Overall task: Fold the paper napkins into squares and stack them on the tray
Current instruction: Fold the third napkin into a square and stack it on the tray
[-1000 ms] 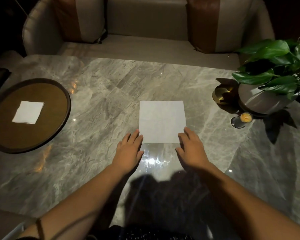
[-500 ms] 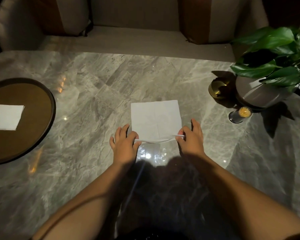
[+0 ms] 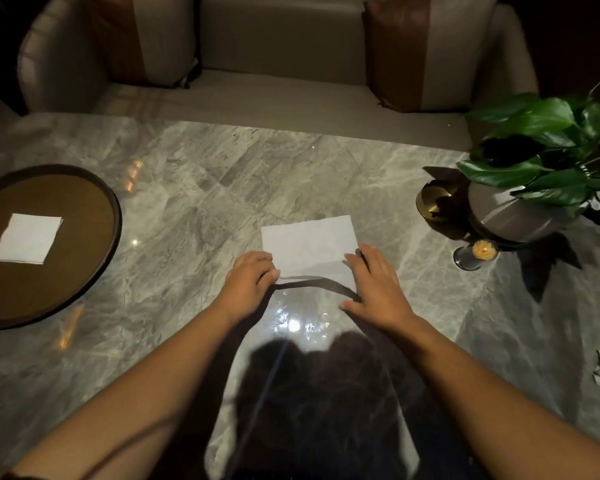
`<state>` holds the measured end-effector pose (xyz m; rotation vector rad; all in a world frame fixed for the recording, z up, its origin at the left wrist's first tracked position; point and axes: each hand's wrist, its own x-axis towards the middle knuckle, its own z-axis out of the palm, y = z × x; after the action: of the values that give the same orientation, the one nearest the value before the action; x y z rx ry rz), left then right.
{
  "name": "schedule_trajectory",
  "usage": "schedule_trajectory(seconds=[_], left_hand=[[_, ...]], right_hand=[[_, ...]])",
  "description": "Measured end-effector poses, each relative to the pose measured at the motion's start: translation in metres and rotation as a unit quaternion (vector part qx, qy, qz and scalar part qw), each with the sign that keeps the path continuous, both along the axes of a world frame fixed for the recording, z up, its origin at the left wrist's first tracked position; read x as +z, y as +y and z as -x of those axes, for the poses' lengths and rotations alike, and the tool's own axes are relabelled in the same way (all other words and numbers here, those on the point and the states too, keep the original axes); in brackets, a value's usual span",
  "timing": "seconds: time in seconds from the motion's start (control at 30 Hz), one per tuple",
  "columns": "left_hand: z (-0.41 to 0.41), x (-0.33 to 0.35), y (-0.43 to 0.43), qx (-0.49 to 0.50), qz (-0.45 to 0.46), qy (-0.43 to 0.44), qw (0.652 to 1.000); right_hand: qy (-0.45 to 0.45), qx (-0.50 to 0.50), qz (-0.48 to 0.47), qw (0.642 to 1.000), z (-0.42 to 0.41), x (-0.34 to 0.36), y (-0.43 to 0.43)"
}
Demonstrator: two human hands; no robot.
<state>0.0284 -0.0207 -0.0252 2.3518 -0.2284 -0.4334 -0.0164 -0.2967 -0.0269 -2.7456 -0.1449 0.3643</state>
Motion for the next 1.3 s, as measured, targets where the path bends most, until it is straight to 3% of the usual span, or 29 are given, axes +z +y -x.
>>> schedule_trajectory(seconds=[0.13,0.33,0.5,0.63,1.03,1.3], left_hand=[[-0.01,0.007,0.004,-0.004,0.057,0.025,0.998],[-0.021,0.005,0.003,0.125,0.145,0.09,0.977],[-0.025,-0.005,-0.003,0.131,0.158,0.121,0.971],[-0.031,-0.015,-0.012,0.158,0.088,0.083,0.98],[-0.029,-0.023,-0.021,0.24,0.11,0.069,0.962],[-0.014,-0.023,-0.021,0.217,0.07,0.051,0.972]], right_hand=[[-0.101,-0.049,-0.084,0.99,-0.019,0.0,0.001],[0.004,-0.184,-0.237,0.954,-0.05,0.005,-0.004],[0.028,-0.228,-0.251,0.94,-0.065,-0.002,-0.006],[0.032,-0.242,-0.264,0.933,-0.072,-0.006,-0.005],[0.07,-0.247,-0.286,0.923,-0.067,-0.011,-0.012],[0.063,-0.251,-0.231,0.938,-0.064,-0.018,-0.013]])
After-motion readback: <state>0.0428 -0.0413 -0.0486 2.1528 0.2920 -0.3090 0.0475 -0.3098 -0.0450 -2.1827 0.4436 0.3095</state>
